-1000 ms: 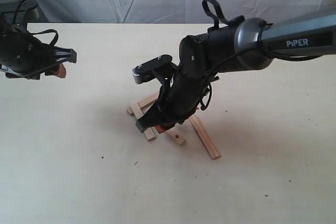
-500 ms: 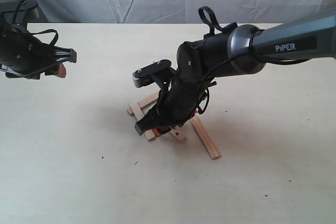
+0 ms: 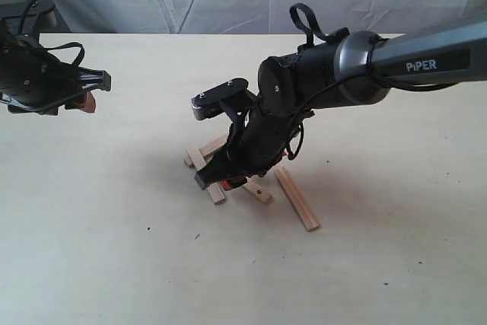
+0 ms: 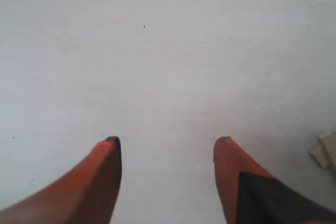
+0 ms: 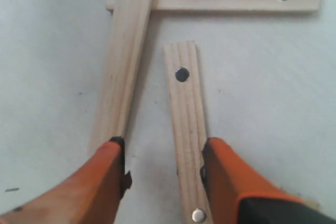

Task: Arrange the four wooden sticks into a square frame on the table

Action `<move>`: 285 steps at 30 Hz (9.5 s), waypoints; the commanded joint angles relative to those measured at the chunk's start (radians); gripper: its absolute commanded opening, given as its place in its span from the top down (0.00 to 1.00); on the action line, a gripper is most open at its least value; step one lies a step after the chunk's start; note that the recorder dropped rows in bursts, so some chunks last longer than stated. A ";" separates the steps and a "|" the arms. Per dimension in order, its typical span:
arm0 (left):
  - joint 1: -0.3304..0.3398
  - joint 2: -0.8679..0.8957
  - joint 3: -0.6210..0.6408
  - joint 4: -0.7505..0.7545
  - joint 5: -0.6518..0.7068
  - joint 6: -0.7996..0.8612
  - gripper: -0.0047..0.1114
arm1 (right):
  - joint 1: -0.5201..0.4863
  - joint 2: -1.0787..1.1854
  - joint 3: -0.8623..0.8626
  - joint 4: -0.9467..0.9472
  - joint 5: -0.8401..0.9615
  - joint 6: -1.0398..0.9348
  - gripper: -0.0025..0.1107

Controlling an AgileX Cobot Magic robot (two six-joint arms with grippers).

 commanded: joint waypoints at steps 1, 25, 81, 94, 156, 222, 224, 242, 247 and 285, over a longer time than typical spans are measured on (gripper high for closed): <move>-0.005 -0.008 0.003 0.001 -0.003 0.000 0.51 | -0.001 0.024 0.005 -0.011 -0.015 -0.001 0.57; -0.005 -0.008 0.003 0.003 -0.002 0.000 0.51 | -0.001 -0.020 0.005 -0.019 0.008 0.023 0.57; -0.005 -0.008 0.003 0.003 0.000 0.000 0.51 | -0.001 -0.016 0.002 0.018 0.003 0.054 0.57; -0.005 -0.008 0.003 0.003 -0.002 0.000 0.51 | -0.001 0.051 0.005 -0.098 0.053 0.107 0.57; -0.005 -0.008 0.003 0.000 -0.008 0.000 0.51 | -0.001 -0.011 0.003 -0.172 0.007 0.408 0.64; -0.005 -0.008 0.003 0.000 -0.012 0.000 0.51 | -0.003 0.053 0.005 -0.101 0.064 0.404 0.64; -0.005 -0.008 0.003 0.000 -0.012 0.000 0.51 | -0.003 0.055 0.005 -0.101 0.068 0.404 0.64; -0.005 -0.008 0.003 -0.004 -0.013 0.000 0.51 | -0.060 -0.030 0.005 -0.167 0.088 0.400 0.64; -0.005 -0.008 0.003 -0.004 -0.013 0.000 0.51 | -0.058 0.023 0.005 -0.158 0.084 0.393 0.64; -0.005 -0.008 0.003 -0.004 -0.013 0.000 0.51 | -0.059 0.069 -0.108 -0.261 -0.007 0.043 0.99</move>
